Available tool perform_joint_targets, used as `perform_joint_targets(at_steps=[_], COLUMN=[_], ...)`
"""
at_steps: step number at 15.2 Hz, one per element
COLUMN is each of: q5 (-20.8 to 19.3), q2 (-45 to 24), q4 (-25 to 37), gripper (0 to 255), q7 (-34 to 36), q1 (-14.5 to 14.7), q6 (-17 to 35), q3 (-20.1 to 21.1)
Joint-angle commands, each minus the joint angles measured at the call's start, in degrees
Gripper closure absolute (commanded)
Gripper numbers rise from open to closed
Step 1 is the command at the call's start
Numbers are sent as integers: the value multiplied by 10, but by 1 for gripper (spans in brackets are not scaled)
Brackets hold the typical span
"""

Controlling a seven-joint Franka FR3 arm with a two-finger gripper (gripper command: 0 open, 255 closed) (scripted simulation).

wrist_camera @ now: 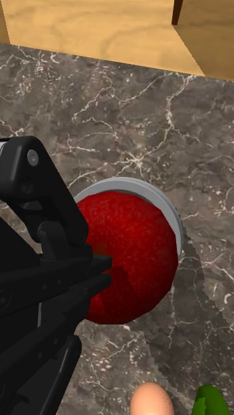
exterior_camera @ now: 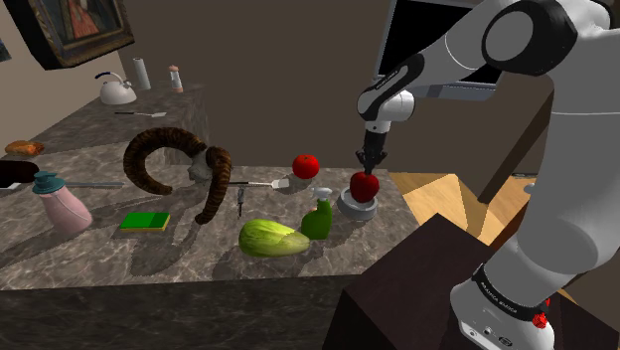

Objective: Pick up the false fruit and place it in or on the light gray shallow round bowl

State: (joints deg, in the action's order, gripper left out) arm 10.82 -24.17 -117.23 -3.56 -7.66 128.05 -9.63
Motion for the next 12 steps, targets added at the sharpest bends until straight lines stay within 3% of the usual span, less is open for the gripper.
perform_joint_targets(at_steps=[1,2,7,12], q5=[0,0,0,-14], q2=[0,0,0,35], q4=[0,0,0,31], gripper=[255,0,0,0], q7=[0,0,0,9], q1=[0,0,0,0], q6=[0,0,0,-65], q3=[0,0,0,-8])
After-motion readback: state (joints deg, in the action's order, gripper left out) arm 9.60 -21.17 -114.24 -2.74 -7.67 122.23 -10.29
